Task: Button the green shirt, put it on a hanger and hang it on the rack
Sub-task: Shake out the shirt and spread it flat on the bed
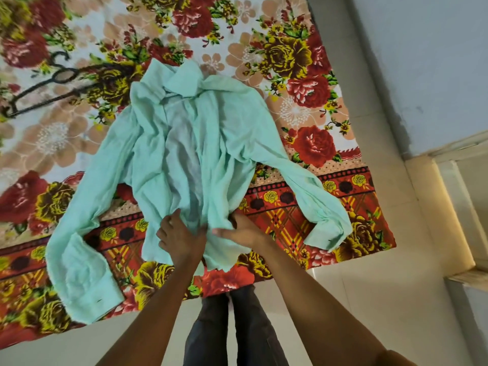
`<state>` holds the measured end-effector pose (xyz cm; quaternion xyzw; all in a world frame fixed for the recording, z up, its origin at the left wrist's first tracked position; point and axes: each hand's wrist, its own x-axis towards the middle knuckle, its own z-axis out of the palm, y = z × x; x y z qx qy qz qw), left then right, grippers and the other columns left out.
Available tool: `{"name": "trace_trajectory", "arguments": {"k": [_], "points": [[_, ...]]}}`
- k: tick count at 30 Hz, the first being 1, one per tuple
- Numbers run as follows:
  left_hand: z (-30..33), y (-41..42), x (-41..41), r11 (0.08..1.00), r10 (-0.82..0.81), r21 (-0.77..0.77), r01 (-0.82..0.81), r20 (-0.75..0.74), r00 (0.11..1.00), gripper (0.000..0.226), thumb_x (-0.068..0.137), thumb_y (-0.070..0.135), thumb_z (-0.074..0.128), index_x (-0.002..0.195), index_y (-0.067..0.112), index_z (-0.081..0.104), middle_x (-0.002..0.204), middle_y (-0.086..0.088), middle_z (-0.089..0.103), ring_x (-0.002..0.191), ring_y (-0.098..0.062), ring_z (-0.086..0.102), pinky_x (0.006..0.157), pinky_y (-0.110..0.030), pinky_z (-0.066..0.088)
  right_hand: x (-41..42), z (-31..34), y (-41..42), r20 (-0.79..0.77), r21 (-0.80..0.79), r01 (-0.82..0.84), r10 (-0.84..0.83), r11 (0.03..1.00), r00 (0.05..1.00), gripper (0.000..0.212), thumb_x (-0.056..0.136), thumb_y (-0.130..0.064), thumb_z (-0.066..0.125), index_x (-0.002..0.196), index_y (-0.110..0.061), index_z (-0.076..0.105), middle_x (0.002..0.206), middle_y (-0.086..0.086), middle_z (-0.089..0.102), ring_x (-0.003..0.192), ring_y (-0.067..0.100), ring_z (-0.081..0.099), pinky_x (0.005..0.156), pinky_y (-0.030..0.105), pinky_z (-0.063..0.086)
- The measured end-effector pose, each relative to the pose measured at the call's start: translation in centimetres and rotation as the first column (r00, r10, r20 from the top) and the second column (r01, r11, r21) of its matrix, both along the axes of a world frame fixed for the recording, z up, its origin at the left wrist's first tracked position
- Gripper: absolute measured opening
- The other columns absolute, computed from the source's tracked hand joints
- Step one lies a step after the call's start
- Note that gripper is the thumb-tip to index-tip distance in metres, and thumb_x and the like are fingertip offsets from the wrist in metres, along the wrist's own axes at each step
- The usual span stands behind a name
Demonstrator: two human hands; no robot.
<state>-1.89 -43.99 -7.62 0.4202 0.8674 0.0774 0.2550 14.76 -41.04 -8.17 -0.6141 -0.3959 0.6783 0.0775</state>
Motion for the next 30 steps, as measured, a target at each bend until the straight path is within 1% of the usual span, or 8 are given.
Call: {"name": "trace_trajectory", "arguments": {"k": [6, 10, 12, 14, 17, 20, 24, 30], "points": [[0.4, -2.2, -3.4, 0.995, 0.095, -0.013, -0.094, 0.233, 0.968, 0.051, 0.085, 0.009, 0.071, 0.132, 0.007, 0.051, 0.126, -0.025, 0.059, 0.116, -0.046, 0.056, 0.093, -0.049, 0.048, 0.9, 0.3, -1.9, 0.269, 0.069, 0.324, -0.330, 0.944, 0.905, 0.027, 0.096, -0.022, 0.070, 0.118, -0.007, 0.074, 0.108, 0.009, 0.076, 0.101, 0.031, 0.074, 0.076, 0.031, 0.055], [1.4, -3.1, -4.3, 0.996, 0.082, 0.013, -0.093, 0.368, 0.926, 0.038, 0.094, 0.013, 0.065, 0.131, 0.014, 0.055, 0.117, -0.016, 0.067, 0.102, -0.034, 0.064, 0.081, -0.037, 0.050, 0.4, 1.8, -3.2, 0.595, 0.230, -0.017, -0.127, 0.973, 0.794, 0.041, 0.094, -0.030, 0.069, 0.129, -0.012, 0.058, 0.123, 0.012, 0.065, 0.113, 0.034, 0.064, 0.087, 0.040, 0.054], [2.0, -3.8, -4.3, 0.995, 0.056, 0.052, -0.087, 0.436, 0.898, 0.046, 0.093, 0.016, 0.070, 0.135, 0.018, 0.051, 0.108, -0.008, 0.066, 0.091, -0.025, 0.062, 0.074, -0.031, 0.047, -0.6, 2.5, -4.3, 0.739, 0.471, -0.279, -0.202, 0.837, 0.642, 0.041, 0.091, -0.026, 0.070, 0.128, -0.016, 0.054, 0.122, 0.008, 0.055, 0.115, 0.029, 0.055, 0.092, 0.043, 0.050], [2.4, -4.6, -4.4, 0.989, 0.049, 0.102, -0.109, 0.464, 0.884, 0.055, 0.091, 0.019, 0.075, 0.139, 0.019, 0.048, 0.099, -0.003, 0.066, 0.085, -0.022, 0.064, 0.065, -0.026, 0.046, -2.4, 2.8, -5.1, 0.738, 0.567, -0.483, -0.151, 0.668, 0.657, 0.040, 0.091, -0.033, 0.069, 0.126, -0.019, 0.055, 0.120, 0.005, 0.054, 0.112, 0.026, 0.053, 0.093, 0.043, 0.048], [2.0, -6.0, -4.3, 0.984, 0.041, 0.133, -0.120, 0.485, 0.873, 0.063, 0.090, 0.019, 0.076, 0.144, 0.021, 0.044, 0.089, 0.000, 0.067, 0.078, -0.019, 0.067, 0.060, -0.020, 0.045, -5.2, 2.0, -6.0, 0.708, 0.417, -0.568, 0.138, 0.709, 0.692, 0.049, 0.091, -0.049, 0.068, 0.128, -0.019, 0.056, 0.123, 0.006, 0.062, 0.114, 0.029, 0.058, 0.093, 0.046, 0.048], [1.3, -7.6, -4.1, 0.976, -0.217, 0.129, 0.176, 0.492, 0.843, 0.085, 0.089, 0.012, 0.074, 0.156, 0.026, 0.024, 0.076, 0.001, 0.065, 0.068, -0.011, 0.065, 0.059, -0.025, 0.047, -5.6, 0.8, -6.6, 0.722, 0.272, -0.527, 0.191, 0.805, 0.665, 0.036, 0.094, -0.030, 0.066, 0.127, -0.018, 0.059, 0.126, 0.006, 0.065, 0.120, 0.030, 0.060, 0.099, 0.044, 0.044], [0.9, -9.3, -5.7, 0.981, -0.181, 0.149, 0.123, 0.480, 0.859, 0.094, 0.088, 0.021, 0.078, 0.160, 0.023, 0.018, 0.091, 0.004, 0.062, 0.084, -0.007, 0.062, 0.071, -0.020, 0.049, -5.3, 0.9, -8.4, 0.693, 0.444, -0.330, -0.086, 0.833, 0.715, 0.024, 0.101, -0.020, 0.054, 0.119, -0.013, 0.069, 0.110, 0.007, 0.072, 0.103, 0.030, 0.066, 0.087, 0.042, 0.054], [0.0, -9.1, -8.4, 0.981, 0.021, 0.188, -0.055, 0.183, 0.983, 0.065, 0.093, 0.030, 0.071, 0.146, 0.005, 0.043, 0.134, -0.020, 0.053, 0.125, -0.040, 0.047, 0.103, -0.054, 0.042, -5.1, 1.8, -10.8, 0.770, 0.509, -0.313, -0.261, 0.802, 0.583, 0.023, 0.101, -0.022, 0.056, 0.109, -0.011, 0.075, 0.104, 0.007, 0.064, 0.098, 0.027, 0.058, 0.079, 0.044, 0.056]]}}
